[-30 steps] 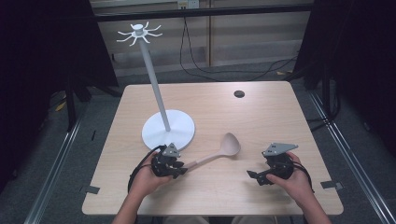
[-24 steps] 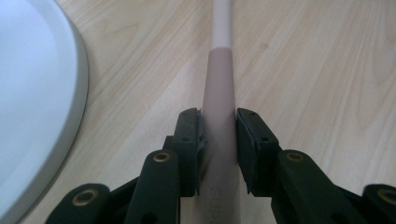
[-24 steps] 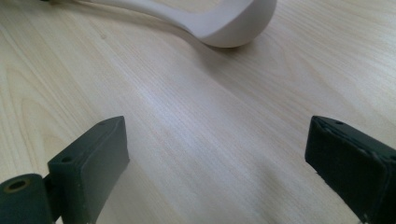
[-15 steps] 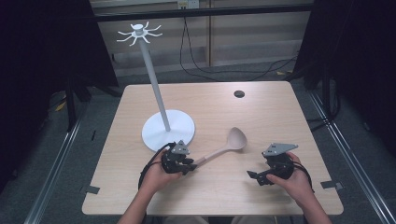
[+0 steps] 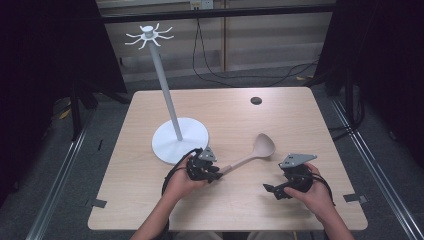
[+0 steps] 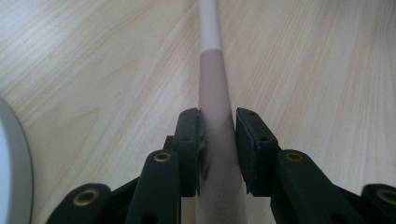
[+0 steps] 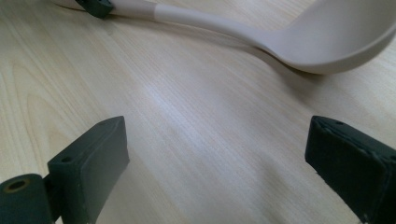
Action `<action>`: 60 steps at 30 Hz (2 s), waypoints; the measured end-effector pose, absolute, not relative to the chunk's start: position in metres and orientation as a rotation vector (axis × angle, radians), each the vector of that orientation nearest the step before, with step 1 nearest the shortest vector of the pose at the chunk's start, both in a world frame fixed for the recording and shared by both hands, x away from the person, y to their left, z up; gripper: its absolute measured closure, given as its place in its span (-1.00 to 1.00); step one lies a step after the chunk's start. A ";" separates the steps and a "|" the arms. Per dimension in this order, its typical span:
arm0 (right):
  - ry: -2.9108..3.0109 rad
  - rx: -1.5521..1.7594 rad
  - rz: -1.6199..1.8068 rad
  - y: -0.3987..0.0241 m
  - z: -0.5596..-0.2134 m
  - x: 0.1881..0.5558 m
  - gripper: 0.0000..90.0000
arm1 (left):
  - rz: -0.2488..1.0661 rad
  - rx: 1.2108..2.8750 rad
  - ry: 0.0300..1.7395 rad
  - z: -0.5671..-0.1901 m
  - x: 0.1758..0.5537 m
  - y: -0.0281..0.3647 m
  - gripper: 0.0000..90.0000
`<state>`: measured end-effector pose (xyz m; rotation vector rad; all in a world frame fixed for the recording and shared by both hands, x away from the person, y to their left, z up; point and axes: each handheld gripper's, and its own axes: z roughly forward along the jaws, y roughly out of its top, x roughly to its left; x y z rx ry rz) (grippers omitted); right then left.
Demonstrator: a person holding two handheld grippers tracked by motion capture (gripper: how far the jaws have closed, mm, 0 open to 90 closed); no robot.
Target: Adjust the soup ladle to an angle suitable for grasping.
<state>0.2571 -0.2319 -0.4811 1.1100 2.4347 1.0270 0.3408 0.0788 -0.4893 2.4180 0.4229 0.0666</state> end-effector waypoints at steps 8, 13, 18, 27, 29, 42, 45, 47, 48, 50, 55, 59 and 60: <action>2.484 1.055 1.006 -0.225 -0.484 0.259 -0.88 | 0.035 2.370 0.502 -0.491 0.341 0.081 0.52; 2.521 0.991 1.013 -0.220 -0.482 0.262 -0.90 | 0.061 2.292 0.578 -0.488 0.337 0.087 0.09; 2.560 0.948 1.015 -0.214 -0.477 0.270 -0.91 | 0.088 2.247 0.636 -0.486 0.332 0.100 -0.35; 2.666 0.793 0.965 -0.195 -0.466 0.286 -0.78 | 0.118 2.250 0.743 -0.485 0.316 0.128 -0.62; 2.673 0.766 0.956 -0.190 -0.463 0.292 -0.76 | 0.129 2.250 0.760 -0.486 0.311 0.134 -0.66; 2.790 0.513 0.727 -0.165 -0.459 0.323 -0.53 | 0.130 2.256 0.806 -0.492 0.299 0.155 -0.74; 2.820 0.461 0.657 -0.160 -0.460 0.330 -0.42 | 0.136 2.258 0.816 -0.491 0.299 0.158 -0.74; 2.838 0.432 0.612 -0.157 -0.460 0.334 -0.37 | 0.133 2.247 0.823 -0.492 0.299 0.159 -0.74; 2.843 0.414 0.598 -0.155 -0.459 0.336 -0.34 | 0.130 2.251 0.823 -0.492 0.300 0.160 -0.74; 2.857 0.369 0.574 -0.151 -0.459 0.340 -0.28 | 0.131 2.238 0.833 -0.494 0.300 0.160 -0.74; 2.895 0.295 0.494 -0.143 -0.461 0.347 -0.17 | 0.121 2.240 0.829 -0.493 0.301 0.162 -0.73; 2.923 0.226 0.434 -0.138 -0.464 0.352 -0.03 | 0.124 2.229 0.842 -0.493 0.301 0.165 -0.73; 2.923 0.226 0.434 -0.138 -0.464 0.352 -0.03 | 0.124 2.229 0.842 -0.493 0.301 0.165 -0.73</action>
